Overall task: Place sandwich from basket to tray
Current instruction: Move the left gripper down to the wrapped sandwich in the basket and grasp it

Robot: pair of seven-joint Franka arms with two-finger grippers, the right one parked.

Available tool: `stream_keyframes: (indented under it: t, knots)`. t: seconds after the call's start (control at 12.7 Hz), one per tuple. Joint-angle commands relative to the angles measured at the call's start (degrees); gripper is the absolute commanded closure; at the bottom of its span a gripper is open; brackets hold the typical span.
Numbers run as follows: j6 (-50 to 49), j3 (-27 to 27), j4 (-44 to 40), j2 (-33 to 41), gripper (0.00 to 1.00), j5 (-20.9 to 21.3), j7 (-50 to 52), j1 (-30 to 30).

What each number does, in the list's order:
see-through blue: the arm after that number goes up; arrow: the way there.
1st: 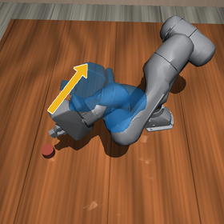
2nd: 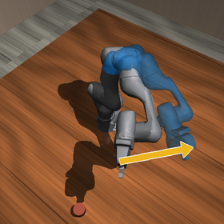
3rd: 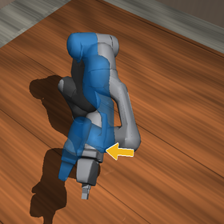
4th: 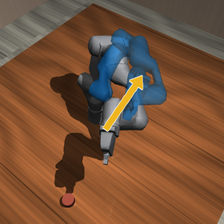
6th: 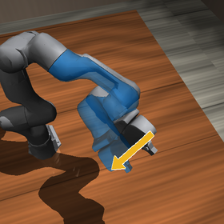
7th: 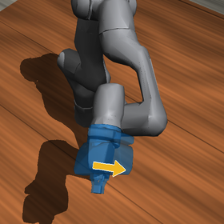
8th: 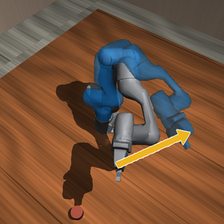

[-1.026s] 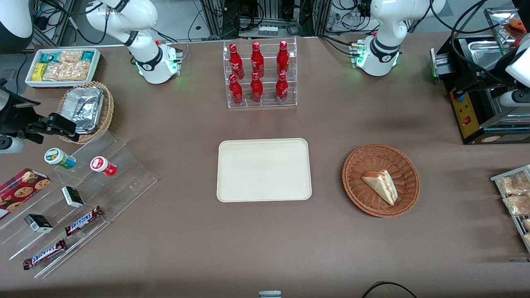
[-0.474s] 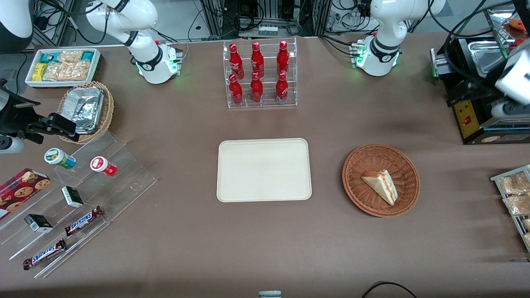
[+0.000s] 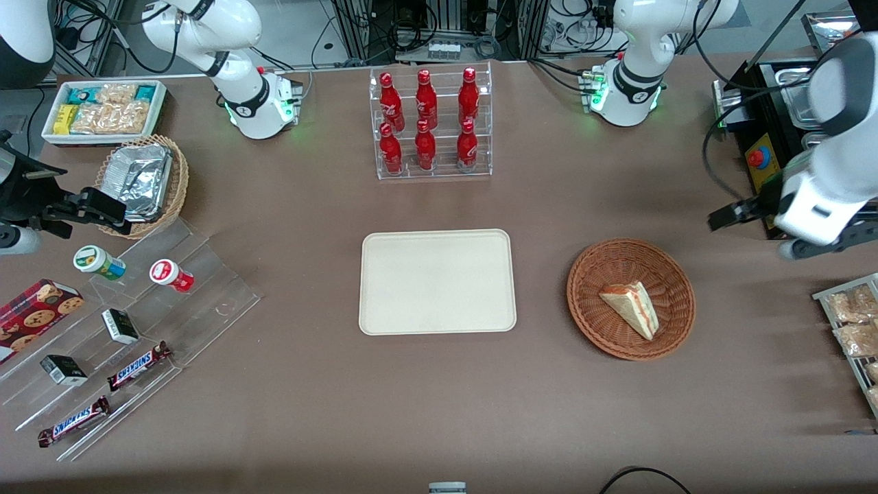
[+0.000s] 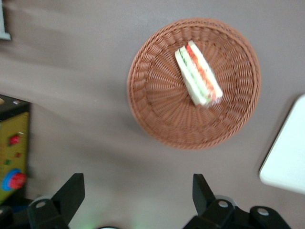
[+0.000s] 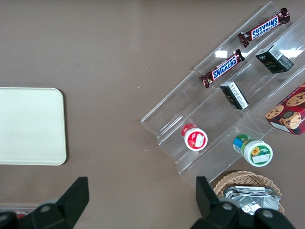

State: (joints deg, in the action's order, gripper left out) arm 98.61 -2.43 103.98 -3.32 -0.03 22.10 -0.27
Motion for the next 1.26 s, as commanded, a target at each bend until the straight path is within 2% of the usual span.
stream_keyframes:
  t: [0.0, 0.47, 0.71, 0.79, 1.03, 1.18]
  knots:
    - [4.1, -0.1, -0.1, -3.3, 0.0, 1.0, 9.8, -1.1]
    - [21.1, -0.1, 1.0, -15.1, 0.0, 1.2, 34.6, -7.2]
    - [30.2, -0.1, 6.0, -15.9, 0.0, 3.2, 38.0, -8.3]
    - [31.6, -0.1, 7.0, -16.1, 0.0, 3.4, 38.3, -8.3]
    - [32.0, 0.1, 9.9, -16.3, 0.0, 7.3, 39.3, -8.2]
    - [35.6, 0.1, 10.8, -18.0, 0.0, 7.4, 40.1, -8.2]
